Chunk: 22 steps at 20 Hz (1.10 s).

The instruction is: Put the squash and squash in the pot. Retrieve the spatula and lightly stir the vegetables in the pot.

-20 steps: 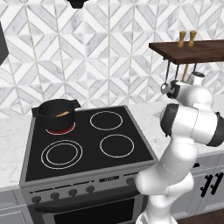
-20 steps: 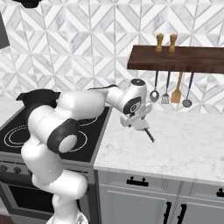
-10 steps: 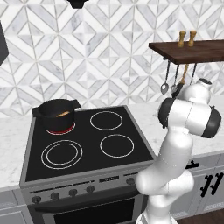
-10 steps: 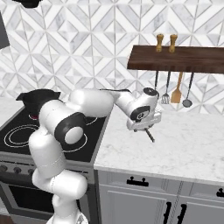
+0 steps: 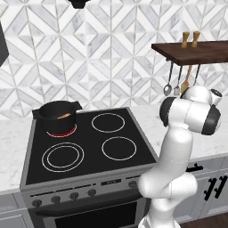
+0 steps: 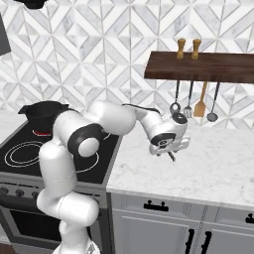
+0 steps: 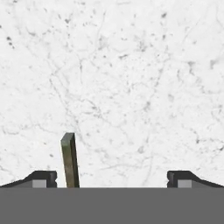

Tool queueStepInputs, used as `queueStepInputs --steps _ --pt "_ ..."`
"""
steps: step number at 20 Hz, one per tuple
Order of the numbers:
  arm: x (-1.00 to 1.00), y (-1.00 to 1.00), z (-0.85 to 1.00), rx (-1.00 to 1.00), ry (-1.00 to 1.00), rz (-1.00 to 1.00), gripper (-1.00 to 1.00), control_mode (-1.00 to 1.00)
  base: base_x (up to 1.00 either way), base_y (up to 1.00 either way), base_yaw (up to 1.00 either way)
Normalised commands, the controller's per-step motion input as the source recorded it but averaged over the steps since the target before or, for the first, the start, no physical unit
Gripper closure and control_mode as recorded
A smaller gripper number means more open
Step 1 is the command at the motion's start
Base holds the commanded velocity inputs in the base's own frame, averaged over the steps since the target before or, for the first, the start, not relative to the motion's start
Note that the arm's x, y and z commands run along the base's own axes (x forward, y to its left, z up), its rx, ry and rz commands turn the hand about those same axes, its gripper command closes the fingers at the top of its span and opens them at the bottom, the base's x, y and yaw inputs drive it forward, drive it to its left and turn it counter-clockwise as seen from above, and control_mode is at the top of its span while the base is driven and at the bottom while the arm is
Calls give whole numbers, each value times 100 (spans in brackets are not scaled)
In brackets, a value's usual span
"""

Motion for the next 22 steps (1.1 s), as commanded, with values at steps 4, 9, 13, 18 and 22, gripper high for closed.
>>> queueStepInputs --steps 4,9,13,18,22 --pt "11 -17 -25 7 -1 -3 -100 -100 0 0 0" --pt "15 -9 -12 6 0 -4 -100 -100 0 0 0" --pt "17 -4 -8 5 0 -4 -100 -100 0 0 0" --pt "10 -14 -17 4 0 -5 -100 -100 0 0 0" --pt "6 -16 -17 2 0 -5 -100 -100 0 0 0"
